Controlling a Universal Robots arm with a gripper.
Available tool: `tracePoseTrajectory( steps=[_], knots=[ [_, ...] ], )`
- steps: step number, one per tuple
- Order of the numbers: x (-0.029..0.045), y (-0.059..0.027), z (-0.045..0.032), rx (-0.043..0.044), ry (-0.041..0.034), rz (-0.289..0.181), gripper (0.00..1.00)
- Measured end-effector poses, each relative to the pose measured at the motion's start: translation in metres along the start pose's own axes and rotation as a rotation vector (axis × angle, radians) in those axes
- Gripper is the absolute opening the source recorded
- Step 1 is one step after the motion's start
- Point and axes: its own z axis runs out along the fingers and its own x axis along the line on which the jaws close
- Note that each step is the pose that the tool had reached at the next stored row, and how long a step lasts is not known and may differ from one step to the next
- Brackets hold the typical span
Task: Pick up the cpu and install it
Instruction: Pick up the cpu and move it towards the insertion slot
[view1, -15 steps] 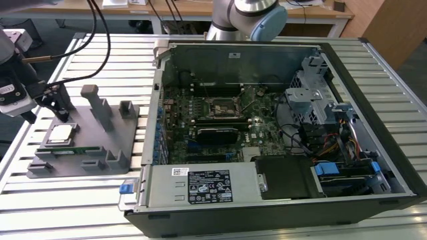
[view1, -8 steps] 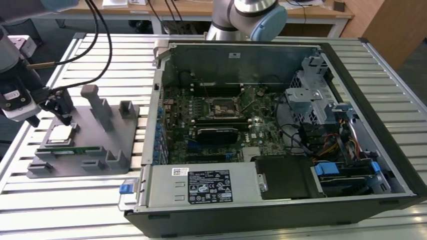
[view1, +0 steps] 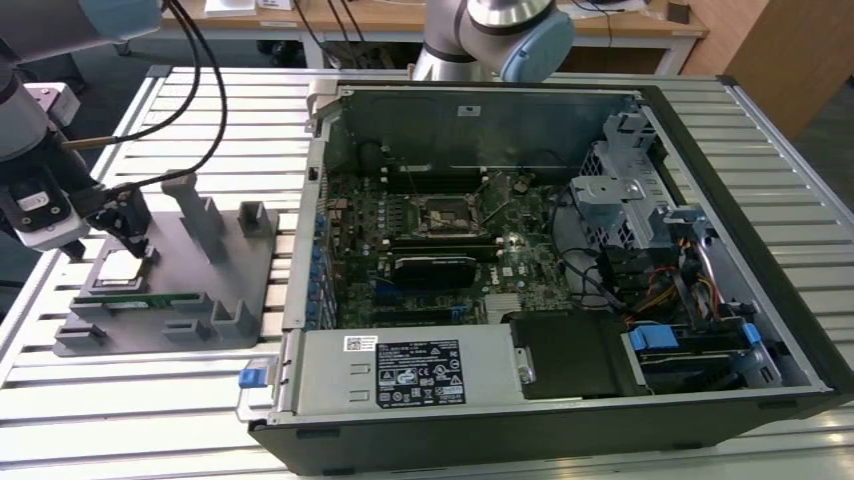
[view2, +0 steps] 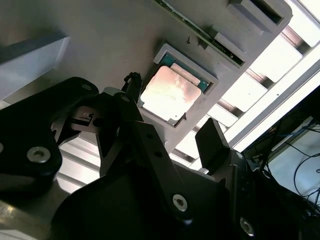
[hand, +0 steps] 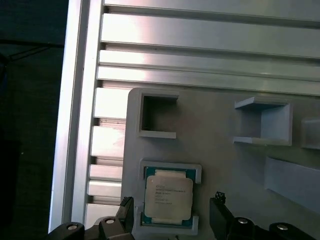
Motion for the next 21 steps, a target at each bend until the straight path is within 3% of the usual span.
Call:
tracePoseTrajectory(
  steps=[16,21],
  knots=[
    [0.0026,-0.0001,0.0215,-0.0003,-0.0001,0.001,0.71],
    [0.0027,-0.0002,0.0245,-0.0002,0.0,0.001,0.71]
  ],
)
